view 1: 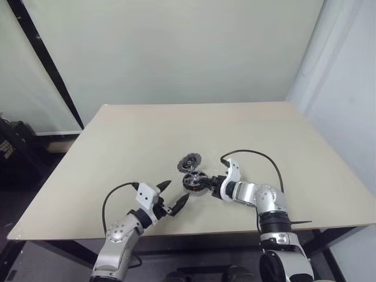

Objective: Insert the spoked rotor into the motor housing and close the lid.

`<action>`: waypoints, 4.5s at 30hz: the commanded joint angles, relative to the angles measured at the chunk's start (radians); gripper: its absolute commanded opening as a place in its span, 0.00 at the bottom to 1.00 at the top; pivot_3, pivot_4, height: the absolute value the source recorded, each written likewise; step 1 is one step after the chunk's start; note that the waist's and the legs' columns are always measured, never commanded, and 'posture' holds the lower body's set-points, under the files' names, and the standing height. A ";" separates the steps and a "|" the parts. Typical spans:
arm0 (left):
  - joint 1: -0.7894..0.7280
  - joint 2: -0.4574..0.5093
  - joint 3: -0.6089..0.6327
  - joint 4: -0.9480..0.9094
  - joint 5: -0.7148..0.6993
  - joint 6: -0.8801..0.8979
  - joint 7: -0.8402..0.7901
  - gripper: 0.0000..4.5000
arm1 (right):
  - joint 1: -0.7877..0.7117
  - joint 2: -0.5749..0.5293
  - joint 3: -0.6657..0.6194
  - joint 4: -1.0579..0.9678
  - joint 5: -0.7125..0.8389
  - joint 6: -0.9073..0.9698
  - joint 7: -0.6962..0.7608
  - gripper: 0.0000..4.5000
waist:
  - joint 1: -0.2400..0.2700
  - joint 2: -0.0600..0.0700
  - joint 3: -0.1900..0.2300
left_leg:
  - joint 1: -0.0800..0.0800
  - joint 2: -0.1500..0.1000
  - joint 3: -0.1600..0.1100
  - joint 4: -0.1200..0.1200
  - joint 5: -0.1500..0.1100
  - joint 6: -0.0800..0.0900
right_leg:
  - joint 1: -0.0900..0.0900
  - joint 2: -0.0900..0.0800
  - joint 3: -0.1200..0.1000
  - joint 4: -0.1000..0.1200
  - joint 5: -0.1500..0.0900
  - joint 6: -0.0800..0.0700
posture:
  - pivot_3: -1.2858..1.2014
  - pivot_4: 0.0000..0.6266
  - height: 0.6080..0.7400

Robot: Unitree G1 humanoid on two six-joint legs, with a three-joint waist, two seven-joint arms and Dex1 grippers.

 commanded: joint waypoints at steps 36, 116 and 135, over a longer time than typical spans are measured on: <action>0.015 0.050 0.044 -0.082 -0.005 -0.004 0.015 1.00 | -0.035 -0.083 0.451 0.244 -0.438 -0.819 0.347 0.00 | 0.000 0.000 0.000 | 0.006 0.001 0.000 0.001 0.000 0.000 | 0.005 0.000 0.000 0.002 -0.001 -0.002 | 0.52 0.00 1.00; -0.022 0.023 0.064 -0.178 0.025 0.507 0.279 0.00 | -0.307 -0.260 0.910 0.311 -1.024 -0.807 0.779 0.02 | 0.004 -0.002 -0.001 | 0.005 -0.001 -0.003 0.002 0.003 -0.005 | 0.004 0.000 -0.003 0.004 0.001 -0.001 | 0.52 0.00 1.00; 0.015 0.031 0.030 -0.154 0.073 0.455 0.260 0.00 | -0.145 -0.235 0.861 -0.191 -0.893 -0.034 0.884 0.02 | 0.005 -0.002 -0.001 | 0.003 -0.001 -0.003 0.002 0.002 -0.006 | 0.002 0.000 -0.004 0.004 0.001 -0.001 | 0.52 0.00 1.00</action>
